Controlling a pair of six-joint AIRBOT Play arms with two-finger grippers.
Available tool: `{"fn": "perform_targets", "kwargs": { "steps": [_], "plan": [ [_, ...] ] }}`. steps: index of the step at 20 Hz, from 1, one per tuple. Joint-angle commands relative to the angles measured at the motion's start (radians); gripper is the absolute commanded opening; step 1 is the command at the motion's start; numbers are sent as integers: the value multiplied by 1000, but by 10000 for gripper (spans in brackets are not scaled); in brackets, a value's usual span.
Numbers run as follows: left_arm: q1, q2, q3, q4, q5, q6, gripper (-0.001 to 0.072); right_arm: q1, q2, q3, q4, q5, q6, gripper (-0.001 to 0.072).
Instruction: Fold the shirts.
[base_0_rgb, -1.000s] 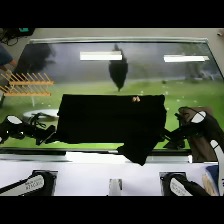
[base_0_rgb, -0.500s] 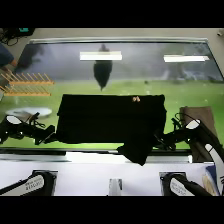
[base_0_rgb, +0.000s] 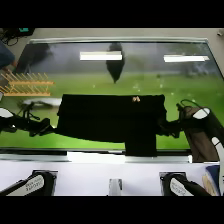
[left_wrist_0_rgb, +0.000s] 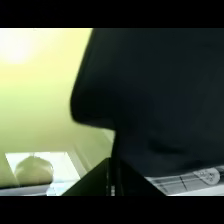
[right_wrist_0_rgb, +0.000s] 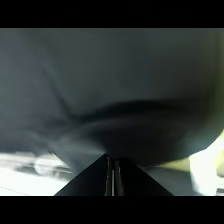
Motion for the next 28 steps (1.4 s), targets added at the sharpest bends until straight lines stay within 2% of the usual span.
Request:
{"fn": "perform_targets", "kwargs": {
  "steps": [1, 6, 12, 14, 18, 19, 20, 21, 22, 25, 28],
  "plan": [
    [-4, 9, 153, -44, -6, -6, 35, 1, 8, 182, 22, -43, 56, 21],
    [-67, -142, 382, -69, 51, -71, 35, 1, -134, 359, 96, -211, 83, 21],
    [-97, -446, 681, -70, 38, -196, 37, 72, -380, 507, 98, -283, 89, 22],
    [-98, -524, 755, -70, 39, -201, 38, 81, -427, 507, 92, -325, 124, 22],
    [-100, -629, 813, -124, 39, -200, 41, 81, -471, 507, 71, -346, 115, 23],
    [-102, -645, 813, -144, 38, -201, 116, 79, -470, 508, 72, -353, 101, 29],
    [-103, -655, 813, -163, 36, -201, 363, 77, -468, 513, 63, -354, 94, 192],
    [-101, -657, 813, -174, 34, -201, 604, 70, -464, 528, 37, -335, 85, 623],
    [-96, -653, 820, -174, 24, -200, 641, 53, -462, 552, -15, -296, 80, 696],
    [-72, -642, 890, -178, -68, -201, 640, -20, -462, 601, -158, -156, 91, 700],
    [-66, -618, 972, -178, -141, -201, 639, -43, -492, 601, -220, -53, 51, 702]
  ]
}}
